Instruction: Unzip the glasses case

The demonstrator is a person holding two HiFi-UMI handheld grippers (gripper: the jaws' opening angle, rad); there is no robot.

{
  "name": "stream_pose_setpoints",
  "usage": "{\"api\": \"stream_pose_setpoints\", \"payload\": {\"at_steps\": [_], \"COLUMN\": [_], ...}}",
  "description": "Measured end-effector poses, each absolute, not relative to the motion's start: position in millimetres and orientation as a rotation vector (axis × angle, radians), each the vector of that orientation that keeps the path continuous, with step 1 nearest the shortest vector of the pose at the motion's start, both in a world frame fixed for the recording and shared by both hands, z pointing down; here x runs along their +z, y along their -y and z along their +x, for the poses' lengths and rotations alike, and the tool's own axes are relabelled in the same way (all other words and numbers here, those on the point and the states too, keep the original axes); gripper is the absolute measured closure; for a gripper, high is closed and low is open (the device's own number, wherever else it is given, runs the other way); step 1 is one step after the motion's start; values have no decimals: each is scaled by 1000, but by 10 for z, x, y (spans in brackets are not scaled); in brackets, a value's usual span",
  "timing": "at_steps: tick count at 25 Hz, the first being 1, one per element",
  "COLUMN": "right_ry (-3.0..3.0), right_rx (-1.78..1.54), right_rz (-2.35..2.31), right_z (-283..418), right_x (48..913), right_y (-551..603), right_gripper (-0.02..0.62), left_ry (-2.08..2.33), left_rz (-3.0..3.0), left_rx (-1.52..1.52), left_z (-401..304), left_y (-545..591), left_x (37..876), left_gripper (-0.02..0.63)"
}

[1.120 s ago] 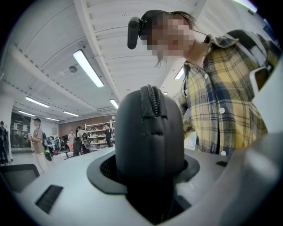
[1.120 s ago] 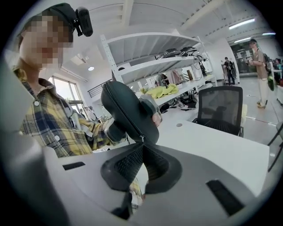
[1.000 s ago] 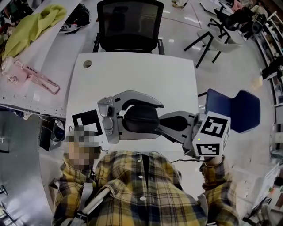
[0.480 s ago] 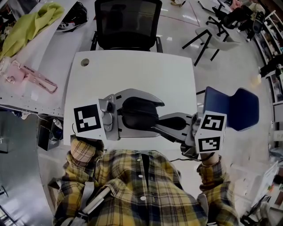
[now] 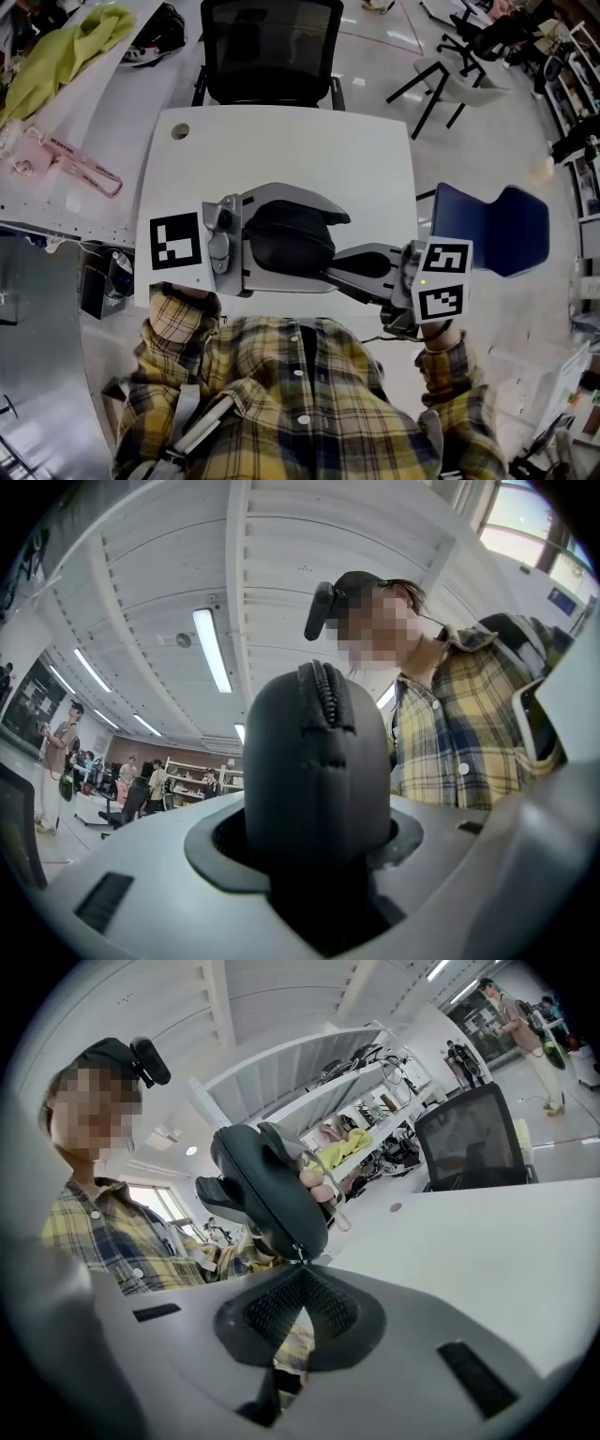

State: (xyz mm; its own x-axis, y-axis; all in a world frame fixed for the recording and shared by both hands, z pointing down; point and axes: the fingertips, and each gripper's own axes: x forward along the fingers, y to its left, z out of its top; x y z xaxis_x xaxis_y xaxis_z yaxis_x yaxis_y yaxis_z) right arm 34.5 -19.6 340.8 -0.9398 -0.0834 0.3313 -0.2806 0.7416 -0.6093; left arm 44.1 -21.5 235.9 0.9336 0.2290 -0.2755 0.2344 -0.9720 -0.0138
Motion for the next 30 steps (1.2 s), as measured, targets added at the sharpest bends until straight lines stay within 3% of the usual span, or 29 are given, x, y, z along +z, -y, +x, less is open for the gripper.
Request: {"api": "stream_pose_setpoints", "payload": {"at_steps": [30], "right_ry": [2671], "right_rx": [1001], "right_rz": [150], "right_z": [183], "right_x": [3414], "right_y": [37], "right_gripper": [598], "left_ry": [-522], "left_rz": [2881], "left_rx": [-738], "left_z": [252], "left_y": [152], "left_x": [2039], "left_gripper": [357]}}
